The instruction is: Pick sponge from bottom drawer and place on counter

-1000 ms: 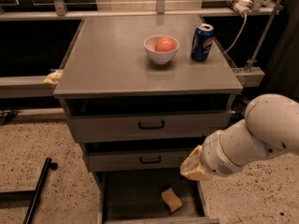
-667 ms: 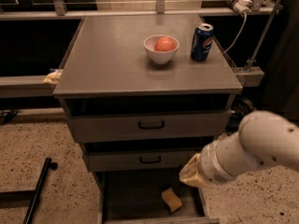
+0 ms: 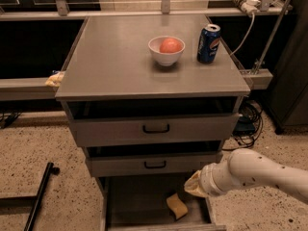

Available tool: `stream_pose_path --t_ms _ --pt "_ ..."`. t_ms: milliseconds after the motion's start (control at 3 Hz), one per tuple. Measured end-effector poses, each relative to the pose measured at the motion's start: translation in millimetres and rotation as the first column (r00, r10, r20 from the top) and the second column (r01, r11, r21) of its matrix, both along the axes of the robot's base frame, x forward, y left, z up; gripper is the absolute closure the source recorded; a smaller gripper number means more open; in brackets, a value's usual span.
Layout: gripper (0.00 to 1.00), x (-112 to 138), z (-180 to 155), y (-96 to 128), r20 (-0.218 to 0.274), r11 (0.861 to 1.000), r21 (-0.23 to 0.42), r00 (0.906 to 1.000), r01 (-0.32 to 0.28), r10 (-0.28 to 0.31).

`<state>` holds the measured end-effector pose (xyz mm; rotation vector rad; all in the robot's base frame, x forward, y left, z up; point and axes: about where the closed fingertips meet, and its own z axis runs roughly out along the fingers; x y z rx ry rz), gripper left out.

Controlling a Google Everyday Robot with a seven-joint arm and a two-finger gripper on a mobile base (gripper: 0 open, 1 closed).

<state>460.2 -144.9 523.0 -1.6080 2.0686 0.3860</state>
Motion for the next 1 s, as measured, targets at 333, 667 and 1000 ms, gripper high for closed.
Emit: stream_pose_path --t_ms 333,667,1000 --pt "1.00 40 -56 -9 0.024 0.998 0.056 0.9995 0.021 -0.023" --pt "1.00 33 -91 -1 -0.026 0.995 0.094 0.9993 0.030 -0.028" --pt "1.00 36 -89 -8 -0.008 0.997 0.074 0.9994 0.034 -0.033"
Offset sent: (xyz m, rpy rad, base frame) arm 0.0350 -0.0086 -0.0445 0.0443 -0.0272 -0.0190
